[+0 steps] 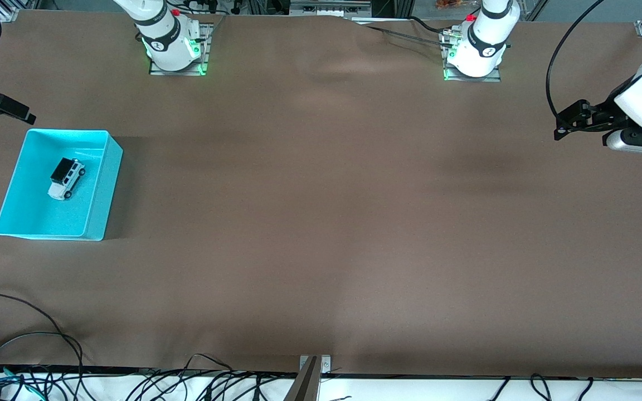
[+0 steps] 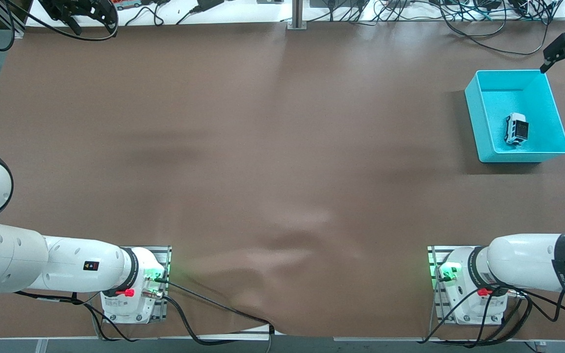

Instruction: Wind and store white jeep toy

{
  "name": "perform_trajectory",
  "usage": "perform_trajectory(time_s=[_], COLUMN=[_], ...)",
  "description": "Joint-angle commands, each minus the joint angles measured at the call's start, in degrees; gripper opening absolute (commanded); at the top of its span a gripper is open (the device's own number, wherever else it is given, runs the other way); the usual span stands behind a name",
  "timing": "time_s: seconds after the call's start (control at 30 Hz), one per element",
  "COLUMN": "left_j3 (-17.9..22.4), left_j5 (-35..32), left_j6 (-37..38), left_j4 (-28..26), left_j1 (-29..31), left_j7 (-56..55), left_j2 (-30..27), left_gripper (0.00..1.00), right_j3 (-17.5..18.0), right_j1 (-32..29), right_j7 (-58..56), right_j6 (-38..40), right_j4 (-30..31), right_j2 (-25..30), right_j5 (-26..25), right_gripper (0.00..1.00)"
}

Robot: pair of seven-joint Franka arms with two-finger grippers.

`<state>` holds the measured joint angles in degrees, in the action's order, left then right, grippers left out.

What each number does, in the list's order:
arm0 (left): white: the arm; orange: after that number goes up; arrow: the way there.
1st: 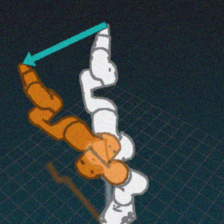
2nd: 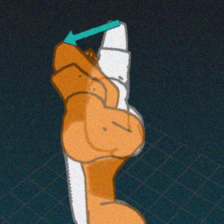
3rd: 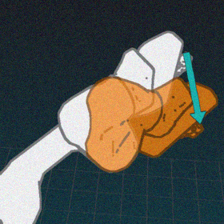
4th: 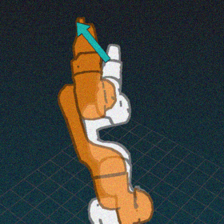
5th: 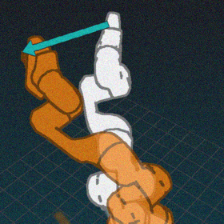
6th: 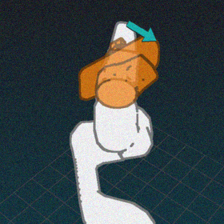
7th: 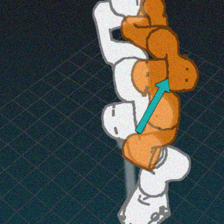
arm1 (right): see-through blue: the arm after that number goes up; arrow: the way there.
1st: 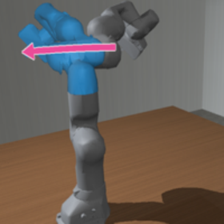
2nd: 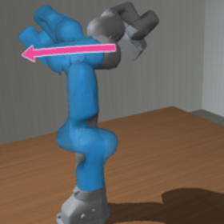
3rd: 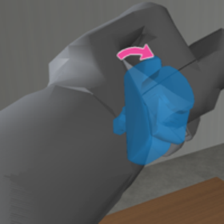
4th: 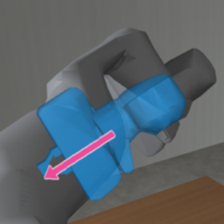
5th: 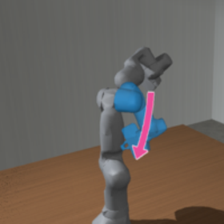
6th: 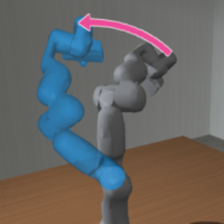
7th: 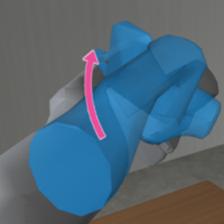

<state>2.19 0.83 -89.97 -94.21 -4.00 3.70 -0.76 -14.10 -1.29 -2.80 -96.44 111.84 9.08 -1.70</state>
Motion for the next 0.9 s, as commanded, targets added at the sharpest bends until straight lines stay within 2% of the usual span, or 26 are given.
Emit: perform_trajectory(time_s=[0.0, 0.17, 0.43, 0.7, 0.87], left_j3=[0.4, 0.4, 0.4, 0.4, 0.4], left_j5=[0.2, 0.2, 0.2, 0.2, 0.2], left_j6=[1.1, 1.1, 1.1, 1.1, 1.1], left_j4=[1.6, 1.6, 1.6, 1.6, 1.6], left_j1=[-0.5, -0.5, -0.5, -0.5, -0.5], left_j7=[-0.6, -0.6, -0.6, -0.6, -0.6], left_j2=[0.7, 0.7, 0.7, 0.7, 0.7], left_gripper=[1.0, 1.0, 1.0, 1.0, 1.0], right_j3=[1.3, 3.7, 10.0, 16.7, 17.6], right_j1=[0.0, 0.0, 0.0, 0.0, 0.0], right_j7=[0.6, 2.9, 9.5, 14.5, 14.4], right_j6=[8.7, 13.9, 18.2, 17.8, 16.0], right_j4=[-6.6, -11.6, -16.6, -17.1, -16.2], right_j2=[-0.6, -1.9, -4.3, -5.6, -6.0], right_j5=[3.1, 4.2, 4.4, 4.2, 3.9], right_gripper=[1.0, 1.0, 1.0, 1.0, 1.0])
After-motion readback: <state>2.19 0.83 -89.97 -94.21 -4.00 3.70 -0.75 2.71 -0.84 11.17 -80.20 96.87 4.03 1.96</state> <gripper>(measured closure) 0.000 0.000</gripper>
